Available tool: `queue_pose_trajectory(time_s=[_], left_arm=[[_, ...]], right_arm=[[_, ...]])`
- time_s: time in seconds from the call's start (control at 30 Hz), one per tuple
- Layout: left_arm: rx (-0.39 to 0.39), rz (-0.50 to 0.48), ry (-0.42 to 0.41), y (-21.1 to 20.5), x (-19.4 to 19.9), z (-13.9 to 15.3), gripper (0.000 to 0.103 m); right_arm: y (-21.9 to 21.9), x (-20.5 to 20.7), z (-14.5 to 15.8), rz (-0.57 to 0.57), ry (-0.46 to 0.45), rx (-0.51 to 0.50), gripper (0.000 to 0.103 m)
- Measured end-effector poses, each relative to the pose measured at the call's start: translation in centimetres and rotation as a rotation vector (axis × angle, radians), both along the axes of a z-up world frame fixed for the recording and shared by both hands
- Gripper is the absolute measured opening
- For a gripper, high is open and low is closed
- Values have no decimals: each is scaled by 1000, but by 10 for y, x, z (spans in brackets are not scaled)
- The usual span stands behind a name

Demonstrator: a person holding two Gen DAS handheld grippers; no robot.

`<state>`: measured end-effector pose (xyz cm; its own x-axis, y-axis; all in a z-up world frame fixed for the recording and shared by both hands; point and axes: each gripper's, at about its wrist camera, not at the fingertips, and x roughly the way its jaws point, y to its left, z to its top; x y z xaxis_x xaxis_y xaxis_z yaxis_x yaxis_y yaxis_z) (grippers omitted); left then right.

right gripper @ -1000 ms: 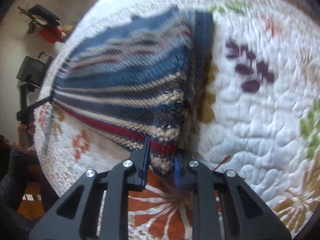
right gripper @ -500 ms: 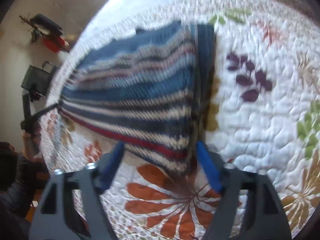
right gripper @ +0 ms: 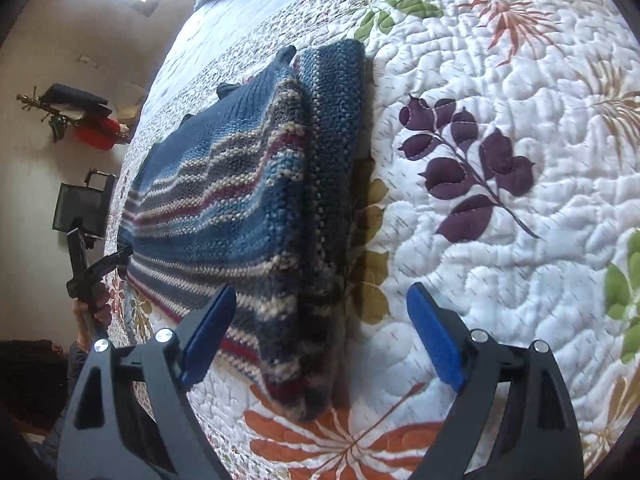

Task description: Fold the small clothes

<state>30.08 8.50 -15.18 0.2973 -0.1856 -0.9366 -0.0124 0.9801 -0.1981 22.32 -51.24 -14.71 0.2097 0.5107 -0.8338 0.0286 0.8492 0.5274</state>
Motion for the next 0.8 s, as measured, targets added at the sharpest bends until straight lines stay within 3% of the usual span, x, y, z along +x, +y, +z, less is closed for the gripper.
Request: queue_pose_trajectory(time_s=[0.3,0.33,0.37,0.47,0.67,0.8], left_arm=[[-55,-1,19,-3,13,-6,86],[-51,0,16,-4,12,-7,86],[-44,-2,13,-3,11,-6,86],[-8,-5,3,-8,9,-7,86],[40,0,5,-21,13,-11,85],[112,44,-32,-26,4,10,69]], right_arm=[[30,11,-8,64,-7,-5,78],[33,12,-8,68,-12,-12,67],[35,11,-8,72,-17,-7,45],[35,8,-10,54,-9,43,27],[36,3,1,23,-32,63,20],[39,5,-2,23,-26,52,20]])
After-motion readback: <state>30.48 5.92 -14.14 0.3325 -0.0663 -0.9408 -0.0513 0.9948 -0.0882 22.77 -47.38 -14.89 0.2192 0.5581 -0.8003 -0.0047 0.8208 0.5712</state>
